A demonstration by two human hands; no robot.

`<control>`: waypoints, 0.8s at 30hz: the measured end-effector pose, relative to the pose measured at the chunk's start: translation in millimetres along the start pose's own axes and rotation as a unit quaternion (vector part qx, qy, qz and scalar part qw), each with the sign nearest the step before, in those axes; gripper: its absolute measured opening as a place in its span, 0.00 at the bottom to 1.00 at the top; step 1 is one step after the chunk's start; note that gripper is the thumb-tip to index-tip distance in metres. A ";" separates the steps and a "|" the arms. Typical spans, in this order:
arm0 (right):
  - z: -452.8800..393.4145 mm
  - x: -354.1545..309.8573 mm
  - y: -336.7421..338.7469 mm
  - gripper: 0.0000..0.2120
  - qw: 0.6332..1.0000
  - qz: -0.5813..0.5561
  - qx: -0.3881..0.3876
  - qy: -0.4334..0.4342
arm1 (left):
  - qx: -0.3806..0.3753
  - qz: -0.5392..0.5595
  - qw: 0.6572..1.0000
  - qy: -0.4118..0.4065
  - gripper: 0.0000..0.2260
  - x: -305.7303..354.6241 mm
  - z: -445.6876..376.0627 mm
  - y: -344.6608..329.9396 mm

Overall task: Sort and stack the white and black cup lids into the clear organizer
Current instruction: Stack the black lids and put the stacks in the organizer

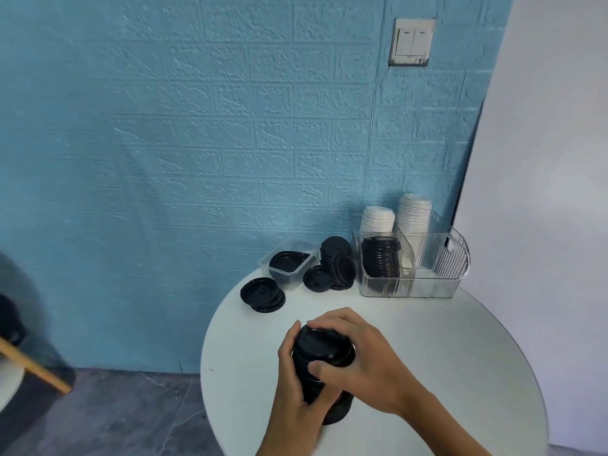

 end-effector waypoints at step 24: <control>-104.1 103.2 39.4 0.34 0.967 0.158 0.063 -0.192 | 0.004 -0.032 0.999 0.014 0.34 -3.7 -2.3 3.8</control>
Point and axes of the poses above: each hand's wrist, its own z-axis away from the middle knuckle, its own y-axis out of the back of the hand, x = y × z, the point moved 7 cm from there along -z, towards the middle knuckle, and after that the axes turned 14 degrees about -x, right-handed, at the moved point
